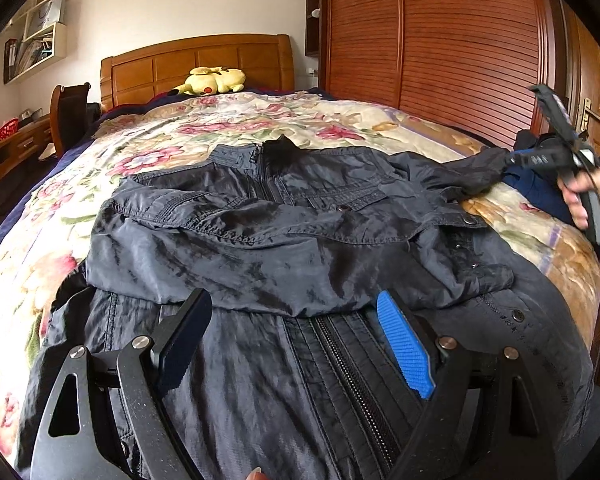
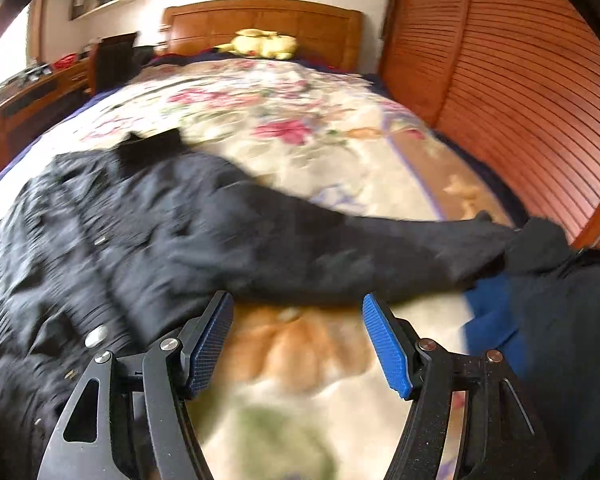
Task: Fold large clothes
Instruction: 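Move the right gripper to the other sleeve cuff and grasp it, then lift the sleeve with the right gripper, fold it across the body, release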
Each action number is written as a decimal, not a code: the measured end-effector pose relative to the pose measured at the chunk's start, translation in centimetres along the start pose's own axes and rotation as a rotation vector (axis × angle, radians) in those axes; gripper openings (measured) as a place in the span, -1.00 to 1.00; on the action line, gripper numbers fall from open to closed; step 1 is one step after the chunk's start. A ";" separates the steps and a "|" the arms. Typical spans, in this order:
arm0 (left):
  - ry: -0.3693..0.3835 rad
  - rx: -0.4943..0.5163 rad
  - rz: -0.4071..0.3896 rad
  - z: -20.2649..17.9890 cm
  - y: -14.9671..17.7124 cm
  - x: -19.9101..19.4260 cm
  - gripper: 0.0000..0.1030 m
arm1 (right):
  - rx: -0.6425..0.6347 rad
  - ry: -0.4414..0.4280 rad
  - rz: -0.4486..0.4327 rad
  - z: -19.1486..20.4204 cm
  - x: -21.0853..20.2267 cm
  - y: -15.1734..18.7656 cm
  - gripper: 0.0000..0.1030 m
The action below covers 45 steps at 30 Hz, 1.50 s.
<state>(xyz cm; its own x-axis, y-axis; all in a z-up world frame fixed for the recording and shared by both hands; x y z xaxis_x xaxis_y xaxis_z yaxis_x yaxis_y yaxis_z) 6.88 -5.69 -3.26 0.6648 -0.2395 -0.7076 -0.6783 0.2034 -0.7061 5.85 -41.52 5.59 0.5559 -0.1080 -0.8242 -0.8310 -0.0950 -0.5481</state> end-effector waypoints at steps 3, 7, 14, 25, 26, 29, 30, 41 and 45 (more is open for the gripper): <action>0.006 -0.004 0.007 0.1 0.0 0.2 0.66 | 0.023 0.032 0.033 -0.4 2.5 -1.6 0.35; 0.012 -0.011 0.016 0.3 -0.1 0.4 0.66 | 0.102 0.037 0.107 -0.7 6.4 -2.5 0.34; 0.023 -0.017 0.015 0.4 0.0 0.4 0.66 | 0.215 0.140 0.146 -1.8 10.0 -3.0 0.35; 0.029 -0.017 0.014 0.4 0.0 0.3 0.66 | 0.334 0.113 0.200 -2.9 14.0 -3.2 0.35; 0.029 -0.016 0.013 0.4 0.1 0.2 0.66 | 0.338 0.111 0.198 -2.9 14.2 -3.1 0.34; 0.028 -0.013 0.013 0.3 0.1 0.2 0.66 | 0.325 0.093 0.182 -3.0 14.3 -3.3 0.11; 0.027 -0.012 0.012 0.3 0.1 0.2 0.66 | 0.312 0.090 0.174 -2.8 14.3 -3.5 0.01; 0.016 -0.021 0.005 0.4 0.0 0.0 0.66 | 0.144 0.077 -0.061 1.5 7.8 -6.4 -0.73; 0.016 -0.024 -0.009 0.6 0.1 -0.4 0.66 | 0.060 0.025 -0.180 4.9 2.5 -7.3 -0.73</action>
<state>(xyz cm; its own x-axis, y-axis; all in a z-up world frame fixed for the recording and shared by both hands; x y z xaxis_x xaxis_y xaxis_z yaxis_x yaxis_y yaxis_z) 6.74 -5.03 -3.03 0.6658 -0.2564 -0.7007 -0.6798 0.1786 -0.7114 13.25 -36.24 6.84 0.6956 -0.1189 -0.7086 -0.7172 -0.0555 -0.6947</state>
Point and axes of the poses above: each gripper's, at about its wrist camera, not at the fingertips, and x roughly the way its jaws point, z to its left, y to its underside, the point moved 3 cm from there along x, roughly the way its jaws point, and after that the axes turned 10 degrees about z, right-handed, at the moved point
